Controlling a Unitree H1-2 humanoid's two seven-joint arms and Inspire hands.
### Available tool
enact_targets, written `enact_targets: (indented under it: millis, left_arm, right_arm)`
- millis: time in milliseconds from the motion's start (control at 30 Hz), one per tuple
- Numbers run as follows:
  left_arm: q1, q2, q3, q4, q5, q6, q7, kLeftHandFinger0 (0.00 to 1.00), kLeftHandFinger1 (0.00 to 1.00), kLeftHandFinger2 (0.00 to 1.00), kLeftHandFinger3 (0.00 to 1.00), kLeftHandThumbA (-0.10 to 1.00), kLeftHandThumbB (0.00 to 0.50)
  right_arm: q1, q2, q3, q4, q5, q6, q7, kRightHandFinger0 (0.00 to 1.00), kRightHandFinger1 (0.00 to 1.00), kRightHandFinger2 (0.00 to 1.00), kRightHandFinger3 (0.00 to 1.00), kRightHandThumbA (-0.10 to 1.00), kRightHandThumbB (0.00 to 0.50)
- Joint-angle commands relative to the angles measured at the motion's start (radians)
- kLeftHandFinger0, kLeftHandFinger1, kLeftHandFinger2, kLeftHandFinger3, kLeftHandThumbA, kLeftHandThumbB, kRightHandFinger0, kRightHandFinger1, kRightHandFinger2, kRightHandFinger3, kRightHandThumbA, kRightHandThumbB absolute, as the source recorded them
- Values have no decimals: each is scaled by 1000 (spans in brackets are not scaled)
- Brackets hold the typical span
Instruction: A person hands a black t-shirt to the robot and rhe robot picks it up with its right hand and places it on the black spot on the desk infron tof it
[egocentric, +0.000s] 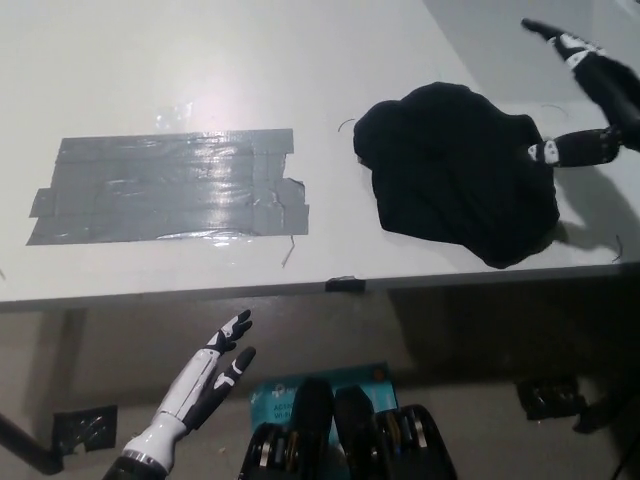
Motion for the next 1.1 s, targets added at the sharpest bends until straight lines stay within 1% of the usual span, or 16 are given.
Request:
enact_targets:
  millis: [0,67,200,300,333,367,400,467,533,567,633,667,733,800,1033,1067]
  left_arm:
    - [-62,13,4,-29,-6,-19,-5,1000,1000,1000,1000,1000,500]
    - [-65,14,2,-23,5,-26,2,1000,1000,1000,1000,1000,500]
    - [-59,14,4,-29,3,-13,0,1000,1000,1000,1000,1000,500]
    - [-54,7,3,-30,4,-16,5,1000,1000,1000,1000,1000,500]
    - [-43,6,2,-30,1,-22,5,1000,1000,1000,1000,1000,500]
    - [-38,5,2,-31,0,-23,5,1000,1000,1000,1000,1000,500]
    - [-35,4,2,-29,-2,-28,6,1000,1000,1000,1000,1000,500]
    - [-22,5,-1,-30,-2,-29,3,1000,1000,1000,1000,1000,500]
    - [-9,3,-3,-32,-3,-31,3,1000,1000,1000,1000,1000,500]
    - [2,0,-4,-38,-5,-25,1,1000,1000,1000,1000,1000,500]
    - [11,-5,-8,-37,-3,-29,4,1000,1000,1000,1000,1000,500]
    - [18,-10,-12,-34,-3,-34,4,1000,1000,1000,1000,1000,500]
    - [25,-24,-17,-24,0,-38,11,1000,1000,1000,1000,1000,500]
    - [31,-26,-17,-25,3,-37,14,1000,1000,1000,1000,1000,500]
    - [56,-36,-12,-35,2,-37,18,1000,1000,1000,1000,1000,500]
    - [58,-36,-13,-34,6,-43,22,1000,1000,1000,1000,1000,500]
  right_arm:
    - [79,-75,-358,-814,513,258,-53,1000,1000,1000,1000,1000,489]
    - [148,-43,-342,-905,522,263,-90,1000,1000,1000,1000,1000,500]
    - [286,20,-287,-936,494,133,-123,1000,1000,1000,1000,1000,478]
    - [418,104,-218,-976,485,134,-136,1000,1000,1000,1000,1000,484]
    - [512,145,-173,-938,488,88,-126,1000,1000,1000,1000,1000,479]
    - [522,148,-171,-937,488,86,-124,1000,1000,1000,1000,931,413]
    - [563,176,-158,-877,468,37,-118,1000,1000,1000,1000,998,477]
    - [629,224,-149,-715,469,-53,-102,1000,1000,1000,1000,995,397]
    - [655,255,-153,-551,424,-113,-90,1000,1000,1000,1000,1000,389]
    - [666,268,-147,-465,394,-152,-86,1000,1000,1000,1000,1000,356]
    - [674,284,-146,-363,379,-168,-67,1000,1000,1000,1000,1000,341]
    - [682,296,-146,-289,384,-188,-54,1000,1000,1000,1000,1000,357]
    - [685,301,-145,-213,365,-189,-51,1000,1000,1000,1000,992,352]
    - [680,304,-127,-110,330,-221,-46,1000,1000,1000,1000,970,298]
    - [672,284,-94,-43,309,-219,-21,1000,1000,1000,1000,946,308]
    - [668,278,-87,-39,305,-225,-14,1000,1000,1000,1000,937,270]
